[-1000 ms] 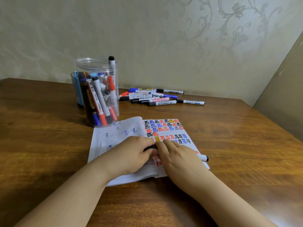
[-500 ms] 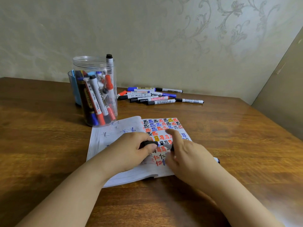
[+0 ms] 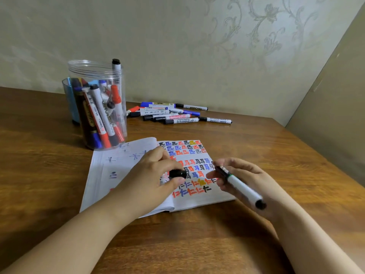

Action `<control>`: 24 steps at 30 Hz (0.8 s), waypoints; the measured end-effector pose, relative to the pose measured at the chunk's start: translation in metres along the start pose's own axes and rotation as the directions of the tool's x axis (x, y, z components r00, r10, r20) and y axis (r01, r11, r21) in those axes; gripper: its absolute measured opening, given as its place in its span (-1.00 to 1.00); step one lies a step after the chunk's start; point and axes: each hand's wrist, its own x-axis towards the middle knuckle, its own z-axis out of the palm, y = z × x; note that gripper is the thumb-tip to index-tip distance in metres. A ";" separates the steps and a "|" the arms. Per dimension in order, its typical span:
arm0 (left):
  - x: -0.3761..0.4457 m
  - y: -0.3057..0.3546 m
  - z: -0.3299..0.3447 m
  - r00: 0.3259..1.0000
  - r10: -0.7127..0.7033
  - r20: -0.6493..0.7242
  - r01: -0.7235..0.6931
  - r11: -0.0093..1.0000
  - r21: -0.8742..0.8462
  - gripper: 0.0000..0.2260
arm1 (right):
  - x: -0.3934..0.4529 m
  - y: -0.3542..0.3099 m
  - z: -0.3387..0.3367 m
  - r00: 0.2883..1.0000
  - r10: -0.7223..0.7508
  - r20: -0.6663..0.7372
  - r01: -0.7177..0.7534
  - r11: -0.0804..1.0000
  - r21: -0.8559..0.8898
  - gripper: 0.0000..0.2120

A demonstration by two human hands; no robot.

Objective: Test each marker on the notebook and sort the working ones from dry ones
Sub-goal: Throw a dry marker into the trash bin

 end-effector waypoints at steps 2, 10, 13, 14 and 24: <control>-0.001 0.000 0.002 1.000 0.010 0.026 -0.010 1.000 0.008 -0.77 | 0.000 0.009 -0.004 0.999 0.011 0.046 -0.017 0.990 0.140 -0.75; -0.003 0.000 0.007 0.996 0.026 0.086 -0.027 1.000 0.012 -0.78 | 0.005 0.018 -0.003 0.951 -0.274 -0.141 0.186 0.876 -0.445 -0.69; -0.003 -0.001 0.007 0.997 0.025 0.079 -0.026 1.000 0.016 -0.79 | 0.005 0.022 -0.004 0.924 -0.346 -0.164 0.204 0.808 -0.553 -0.75; -0.004 -0.001 0.008 0.997 0.023 0.078 -0.024 1.000 0.014 -0.79 | 0.005 0.022 -0.004 0.922 -0.357 -0.151 0.196 0.766 -0.613 -0.79; -0.004 -0.001 0.008 0.996 -0.033 0.078 0.032 0.999 0.011 -0.84 | 0.011 0.027 -0.006 0.909 -0.392 -0.139 0.168 0.652 -0.739 -0.73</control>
